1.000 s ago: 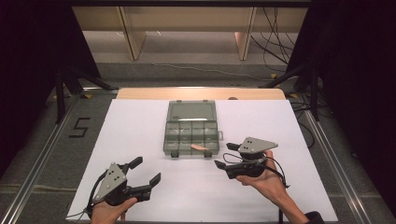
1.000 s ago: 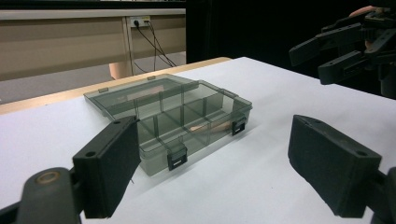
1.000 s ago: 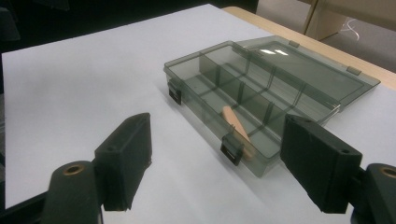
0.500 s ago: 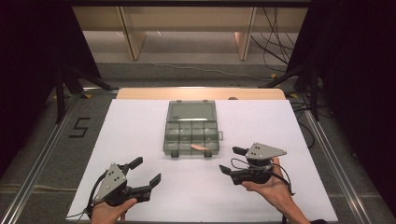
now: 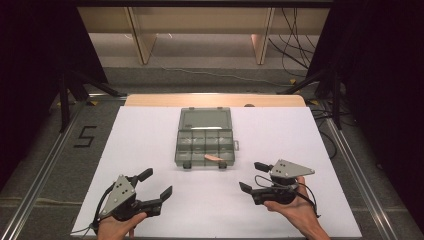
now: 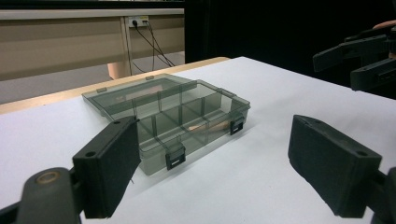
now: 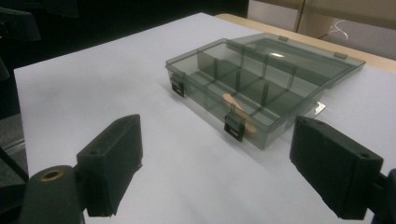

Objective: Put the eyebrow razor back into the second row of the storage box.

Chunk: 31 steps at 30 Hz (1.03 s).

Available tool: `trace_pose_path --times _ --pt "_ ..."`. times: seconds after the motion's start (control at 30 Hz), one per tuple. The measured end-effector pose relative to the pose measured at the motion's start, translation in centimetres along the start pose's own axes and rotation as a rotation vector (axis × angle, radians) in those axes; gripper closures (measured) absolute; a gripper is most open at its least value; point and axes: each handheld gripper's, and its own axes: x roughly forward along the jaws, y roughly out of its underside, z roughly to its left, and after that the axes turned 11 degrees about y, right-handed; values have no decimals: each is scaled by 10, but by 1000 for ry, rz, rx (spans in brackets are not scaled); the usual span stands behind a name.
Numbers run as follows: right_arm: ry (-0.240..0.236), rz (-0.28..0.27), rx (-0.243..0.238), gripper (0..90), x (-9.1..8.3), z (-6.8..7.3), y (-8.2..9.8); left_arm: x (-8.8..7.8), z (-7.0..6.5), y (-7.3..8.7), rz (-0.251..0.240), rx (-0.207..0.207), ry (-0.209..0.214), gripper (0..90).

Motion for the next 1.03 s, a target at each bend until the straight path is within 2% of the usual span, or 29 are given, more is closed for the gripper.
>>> trace_pose_path --times 0.1,0.13,0.17,0.27,0.3,0.4,0.47,0.53,0.63,1.03 --pt "9 3 1 173 -2 0 3 0 0 0 0 0 0 166" --pt "8 -13 4 173 -1 0 4 0 0 0 0 0 0 166" --pt "5 8 9 171 -3 0 4 0 0 0 0 1 0 166" --pt "12 -7 14 164 -4 1 7 0 0 0 -1 0 0 166" --pt "8 11 12 162 -5 1 7 0 0 0 -1 1 0 166" --pt "30 -3 15 162 -7 3 9 0 0 0 0 -1 0 166" --pt "25 9 15 162 -9 3 9 0 0 0 0 0 0 166" --pt "35 -11 18 162 -9 4 10 0 0 0 -1 0 0 166" --pt "46 -3 15 162 -12 3 11 0 0 0 0 -1 0 166" --pt "37 -1 18 162 -10 4 12 1 0 0 0 -3 1 166"
